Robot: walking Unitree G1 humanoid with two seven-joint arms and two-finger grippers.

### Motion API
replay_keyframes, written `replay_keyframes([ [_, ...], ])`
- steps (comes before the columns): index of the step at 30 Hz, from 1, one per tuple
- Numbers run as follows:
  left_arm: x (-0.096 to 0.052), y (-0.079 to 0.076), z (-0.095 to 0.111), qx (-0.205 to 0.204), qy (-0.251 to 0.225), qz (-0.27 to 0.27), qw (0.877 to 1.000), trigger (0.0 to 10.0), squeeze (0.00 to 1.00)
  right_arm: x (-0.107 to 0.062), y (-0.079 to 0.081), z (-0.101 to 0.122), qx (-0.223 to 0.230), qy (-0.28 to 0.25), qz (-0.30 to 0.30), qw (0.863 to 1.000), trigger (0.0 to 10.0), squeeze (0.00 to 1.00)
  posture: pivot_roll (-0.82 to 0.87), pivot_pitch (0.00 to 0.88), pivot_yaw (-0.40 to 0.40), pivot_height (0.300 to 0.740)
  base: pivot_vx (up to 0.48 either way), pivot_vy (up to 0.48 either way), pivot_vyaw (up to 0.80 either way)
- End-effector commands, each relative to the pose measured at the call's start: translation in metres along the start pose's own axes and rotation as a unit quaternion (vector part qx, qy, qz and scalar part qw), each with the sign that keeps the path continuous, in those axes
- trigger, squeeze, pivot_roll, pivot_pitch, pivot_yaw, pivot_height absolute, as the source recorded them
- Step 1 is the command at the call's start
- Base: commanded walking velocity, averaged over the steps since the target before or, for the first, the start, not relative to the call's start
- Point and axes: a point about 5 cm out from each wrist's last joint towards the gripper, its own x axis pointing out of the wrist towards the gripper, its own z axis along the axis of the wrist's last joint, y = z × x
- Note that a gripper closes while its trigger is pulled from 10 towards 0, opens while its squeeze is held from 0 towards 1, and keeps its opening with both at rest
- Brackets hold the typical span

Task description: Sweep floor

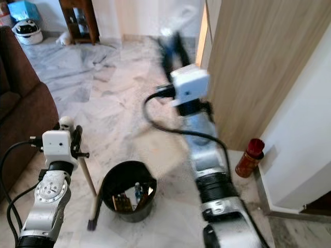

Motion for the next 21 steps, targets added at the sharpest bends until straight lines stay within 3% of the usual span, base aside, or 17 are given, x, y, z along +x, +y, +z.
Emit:
replay_keyframes([
  [1, 0.001, -0.001, 0.011, -0.002, -0.030, -0.004, 1.000, 10.0, 0.00, 0.006, -0.009, 0.006, -0.015, -0.020, -0.032, 0.999, 10.0, 0.00, 0.17, 0.044, 0.024, 0.740, 0.000, 0.000, 0.00],
  [7, 0.001, -0.002, 0.011, -0.002, -0.028, -0.006, 1.000, 10.0, 0.00, -0.007, -0.020, -0.015, -0.038, 0.024, -0.057, 0.997, 10.0, 0.00, 0.17, 0.048, 0.026, 0.740, 0.000, 0.000, 0.00],
  [13, -0.001, -0.002, 0.010, -0.002, -0.025, -0.007, 1.000, 10.0, 0.00, -0.048, -0.029, -0.057, -0.033, 0.126, -0.102, 0.986, 10.0, 0.00, 0.17, 0.051, 0.030, 0.740, 0.000, 0.000, 0.00],
  [21, -0.004, -0.001, 0.008, 0.000, -0.022, -0.010, 1.000, 10.0, 0.00, -0.070, -0.032, -0.073, -0.056, 0.164, -0.099, 0.980, 10.0, 0.00, 0.16, 0.055, 0.034, 0.740, 0.000, 0.000, 0.00],
])
